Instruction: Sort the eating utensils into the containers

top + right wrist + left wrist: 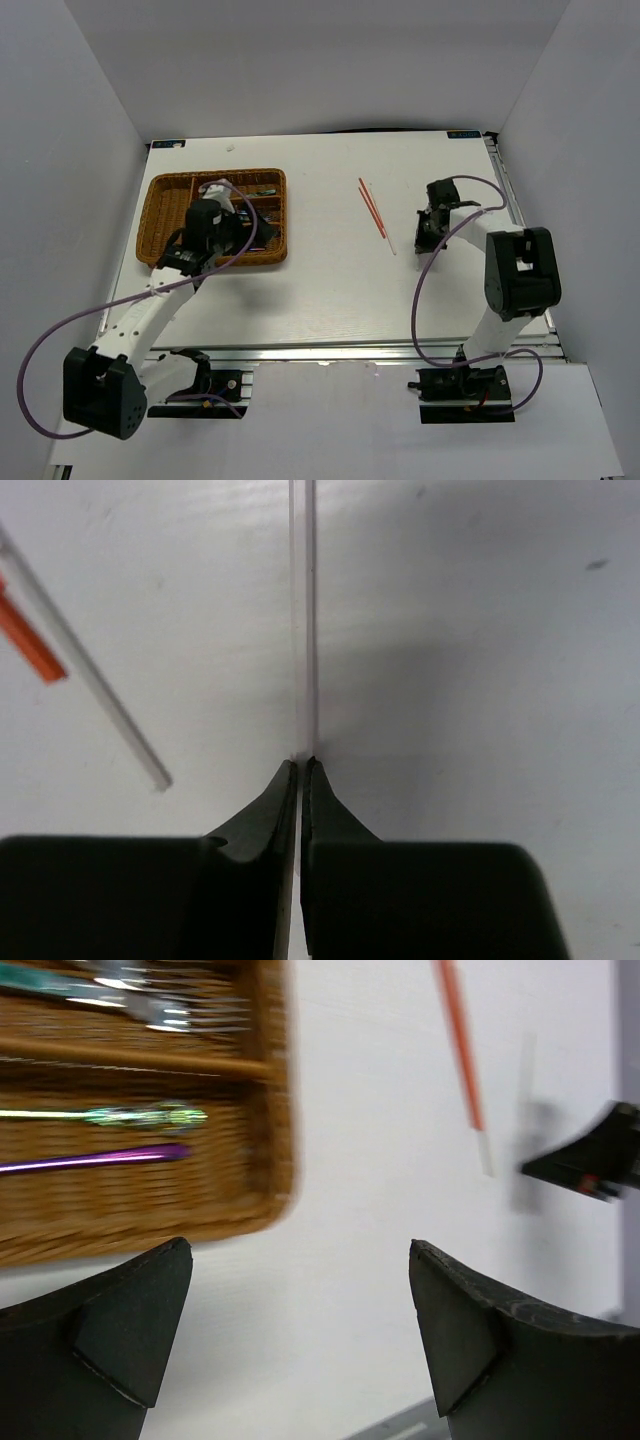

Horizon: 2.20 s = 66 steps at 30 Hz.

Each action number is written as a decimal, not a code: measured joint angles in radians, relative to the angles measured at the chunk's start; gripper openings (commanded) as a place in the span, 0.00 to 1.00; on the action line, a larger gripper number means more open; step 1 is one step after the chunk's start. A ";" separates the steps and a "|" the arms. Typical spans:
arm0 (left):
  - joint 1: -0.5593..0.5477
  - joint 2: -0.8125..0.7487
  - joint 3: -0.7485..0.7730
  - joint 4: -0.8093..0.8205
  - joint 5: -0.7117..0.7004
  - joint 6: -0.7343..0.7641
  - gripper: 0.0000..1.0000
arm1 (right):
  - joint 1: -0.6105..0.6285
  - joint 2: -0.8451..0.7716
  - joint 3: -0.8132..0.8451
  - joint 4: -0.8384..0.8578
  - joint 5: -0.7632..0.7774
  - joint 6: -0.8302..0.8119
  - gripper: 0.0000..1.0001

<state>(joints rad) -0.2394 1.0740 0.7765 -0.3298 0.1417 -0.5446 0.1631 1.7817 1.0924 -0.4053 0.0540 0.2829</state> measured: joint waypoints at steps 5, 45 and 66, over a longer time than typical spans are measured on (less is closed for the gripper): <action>-0.132 0.101 -0.001 0.211 0.104 -0.116 0.98 | 0.042 -0.176 -0.094 -0.003 -0.095 0.010 0.00; -0.399 0.422 0.546 0.055 -0.273 0.048 0.00 | 0.241 -0.613 -0.230 0.320 -0.565 0.276 0.89; 0.246 0.697 0.533 0.130 -0.811 0.779 0.03 | 0.132 -0.623 -0.302 0.235 -0.601 0.138 0.89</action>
<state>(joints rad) 0.0071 1.7706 1.3094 -0.2001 -0.6689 0.2344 0.2955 1.1584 0.7906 -0.1699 -0.5472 0.4213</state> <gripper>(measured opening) 0.070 0.894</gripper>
